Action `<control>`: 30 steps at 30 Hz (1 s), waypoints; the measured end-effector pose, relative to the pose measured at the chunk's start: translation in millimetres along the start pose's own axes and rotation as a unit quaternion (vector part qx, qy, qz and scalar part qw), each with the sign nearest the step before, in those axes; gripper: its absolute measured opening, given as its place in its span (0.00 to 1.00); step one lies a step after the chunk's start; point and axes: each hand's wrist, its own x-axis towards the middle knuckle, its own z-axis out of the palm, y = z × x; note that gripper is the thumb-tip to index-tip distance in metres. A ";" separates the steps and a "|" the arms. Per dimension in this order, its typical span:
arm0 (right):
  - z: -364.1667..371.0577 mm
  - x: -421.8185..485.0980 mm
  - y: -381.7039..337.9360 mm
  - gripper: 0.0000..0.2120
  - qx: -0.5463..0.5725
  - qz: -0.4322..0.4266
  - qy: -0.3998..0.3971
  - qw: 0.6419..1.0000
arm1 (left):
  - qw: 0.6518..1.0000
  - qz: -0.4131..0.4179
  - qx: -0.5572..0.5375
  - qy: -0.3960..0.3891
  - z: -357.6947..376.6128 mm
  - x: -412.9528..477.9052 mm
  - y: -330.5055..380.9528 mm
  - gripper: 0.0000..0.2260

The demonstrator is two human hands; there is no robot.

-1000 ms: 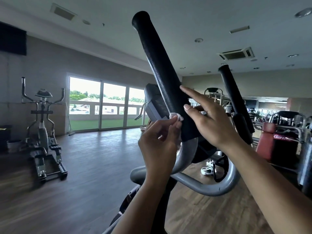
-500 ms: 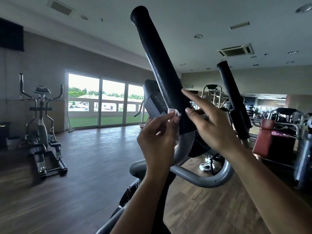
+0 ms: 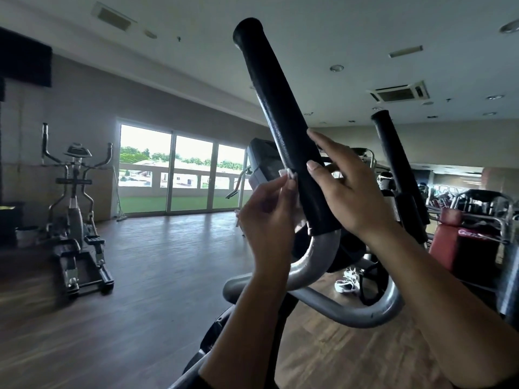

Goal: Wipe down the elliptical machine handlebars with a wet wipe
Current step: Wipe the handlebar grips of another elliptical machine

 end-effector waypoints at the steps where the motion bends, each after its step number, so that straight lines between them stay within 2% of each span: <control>1: 1.7 2.3 0.3 0.21 -0.005 -0.003 -0.001 1.000 | 1.000 0.001 0.005 -0.013 -3.3 -3.0 -3.5 0.04; 4: 4.9 6.6 1.4 0.22 -0.012 -0.013 0.002 1.000 | 0.999 -0.029 -0.014 -0.039 -10.3 -3.4 -6.1 0.05; 8: 6.2 10.6 0.8 0.21 0.001 -0.010 0.003 1.000 | 0.998 -0.036 -0.061 0.006 0.3 33.2 -0.8 0.08; 12: 7.5 24.1 -3.9 0.22 -0.019 -0.020 0.007 1.000 | 0.998 -0.011 -0.061 0.003 9.0 51.7 -2.1 0.09; 16: 10.2 38.4 -8.0 0.22 -0.045 -0.035 -0.007 0.998 | 0.998 -0.002 -0.049 -0.042 -1.2 45.7 -3.8 0.07; 19: 12.6 44.3 -9.6 0.23 -0.069 -0.044 -0.016 0.997 | 0.998 0.002 -0.060 -0.018 1.5 67.5 -1.4 0.06; 22: 15.4 51.7 -10.0 0.23 -0.090 -0.062 -0.013 0.994 | 0.998 0.020 -0.058 0.003 11.1 91.7 1.4 0.09; 30: 17.0 72.5 -12.6 0.23 -0.105 -0.057 -0.026 0.992 | 0.995 0.090 -0.026 -0.029 7.2 90.9 0.8 0.09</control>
